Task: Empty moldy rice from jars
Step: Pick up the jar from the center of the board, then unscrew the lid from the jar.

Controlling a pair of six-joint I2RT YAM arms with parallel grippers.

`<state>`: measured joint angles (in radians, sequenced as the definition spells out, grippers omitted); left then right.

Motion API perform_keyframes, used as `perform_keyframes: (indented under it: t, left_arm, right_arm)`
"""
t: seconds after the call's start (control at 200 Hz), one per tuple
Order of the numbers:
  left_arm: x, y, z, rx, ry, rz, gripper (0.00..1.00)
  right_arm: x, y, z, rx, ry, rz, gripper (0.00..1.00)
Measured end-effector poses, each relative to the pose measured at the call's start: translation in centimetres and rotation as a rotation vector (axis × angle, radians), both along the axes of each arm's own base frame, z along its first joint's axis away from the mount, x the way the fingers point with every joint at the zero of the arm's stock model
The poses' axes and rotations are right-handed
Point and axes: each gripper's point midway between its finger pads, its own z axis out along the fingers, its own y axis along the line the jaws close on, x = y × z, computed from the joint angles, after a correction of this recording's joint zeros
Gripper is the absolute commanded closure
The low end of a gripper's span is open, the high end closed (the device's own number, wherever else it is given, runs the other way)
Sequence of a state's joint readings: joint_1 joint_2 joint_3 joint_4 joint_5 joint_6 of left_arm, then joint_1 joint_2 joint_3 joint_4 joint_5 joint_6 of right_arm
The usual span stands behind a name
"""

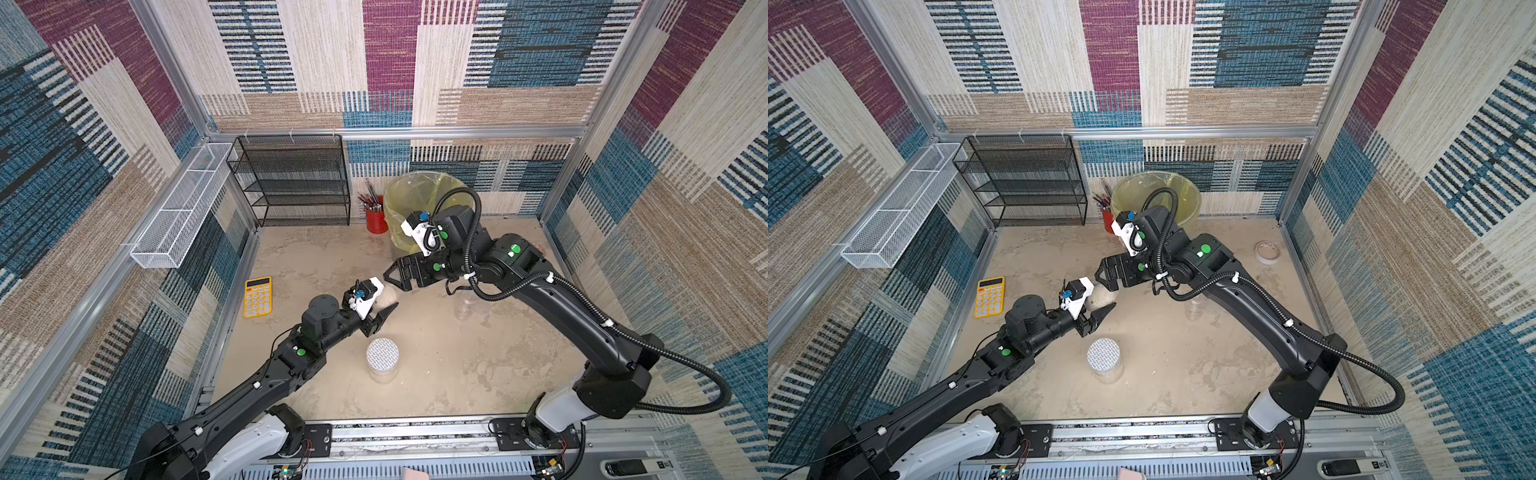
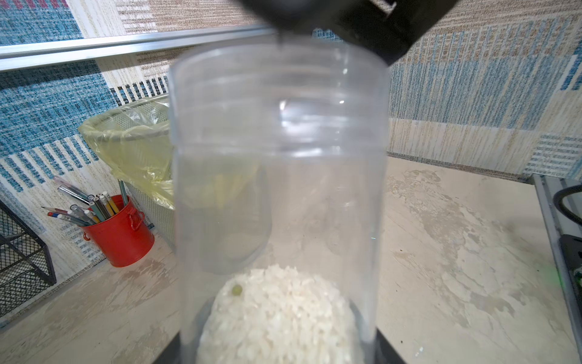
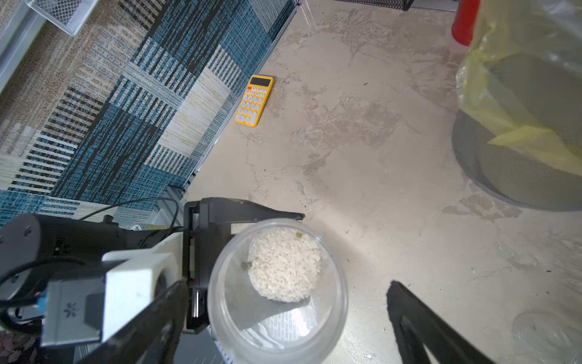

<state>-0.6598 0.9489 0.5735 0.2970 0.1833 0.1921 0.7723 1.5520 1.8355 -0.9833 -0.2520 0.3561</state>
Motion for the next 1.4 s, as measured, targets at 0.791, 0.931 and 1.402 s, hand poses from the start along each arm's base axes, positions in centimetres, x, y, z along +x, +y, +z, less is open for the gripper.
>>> perform_keyframes:
  t: [0.791, 0.931, 1.402]
  left_arm:
    - [2.5, -2.0, -1.0, 0.255, -0.225, 0.062, 0.69]
    - [3.0, -2.0, -1.6, 0.288, -0.231, 0.075, 0.69]
    - [3.5, -2.1, -1.2, 0.302, -0.252, 0.087, 0.70]
  right_arm:
    - [2.1, -2.2, -1.9, 0.039, 0.350, 0.000, 0.10]
    - [1.8, -2.8, -2.8, -0.001, 0.376, -0.017, 0.11]
    - [1.4, -3.7, -3.6, -0.038, 0.381, -0.043, 0.21]
